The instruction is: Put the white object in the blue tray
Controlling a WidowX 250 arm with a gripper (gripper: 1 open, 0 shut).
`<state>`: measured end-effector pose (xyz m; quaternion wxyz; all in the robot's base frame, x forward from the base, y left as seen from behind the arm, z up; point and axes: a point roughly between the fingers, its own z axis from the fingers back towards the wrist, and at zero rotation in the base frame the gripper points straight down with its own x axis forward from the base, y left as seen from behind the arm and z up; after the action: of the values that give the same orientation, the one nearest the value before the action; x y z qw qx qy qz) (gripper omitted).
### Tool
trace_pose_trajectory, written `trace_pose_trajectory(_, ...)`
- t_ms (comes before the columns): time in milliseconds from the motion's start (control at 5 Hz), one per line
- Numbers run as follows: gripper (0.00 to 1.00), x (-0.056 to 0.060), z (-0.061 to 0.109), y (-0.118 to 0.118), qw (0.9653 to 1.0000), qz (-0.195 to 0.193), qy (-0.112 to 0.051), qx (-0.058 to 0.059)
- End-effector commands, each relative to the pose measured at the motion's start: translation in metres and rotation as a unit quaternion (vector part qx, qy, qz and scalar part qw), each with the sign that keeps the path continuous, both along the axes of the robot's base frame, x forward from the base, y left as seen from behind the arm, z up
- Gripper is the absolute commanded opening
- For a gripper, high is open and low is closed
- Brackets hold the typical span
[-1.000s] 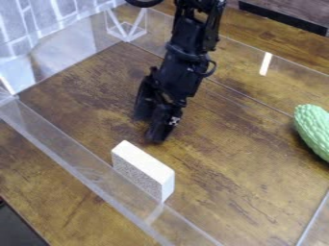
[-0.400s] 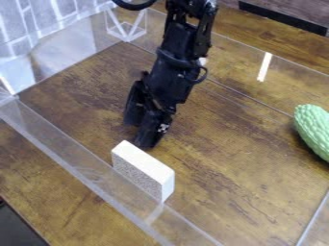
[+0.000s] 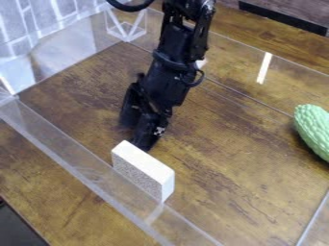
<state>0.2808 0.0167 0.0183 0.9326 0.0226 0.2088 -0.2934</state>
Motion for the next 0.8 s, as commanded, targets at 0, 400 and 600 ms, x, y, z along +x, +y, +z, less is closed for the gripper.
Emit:
trace_pose_trajectory(0, 1.00, -0.0037, 0.0014, 0.0053, 0.9999, 0.013, -0.003, 0.001)
trace_pose_trajectory(400, 1.00, -0.0070, 0.0037, 0.0053, 0.9998, 0.021, 0.000, 0.003)
trace_pose_trajectory(600, 1.00, -0.0085, 0.0047, 0.0054, 0.9997, 0.025, 0.002, 0.004)
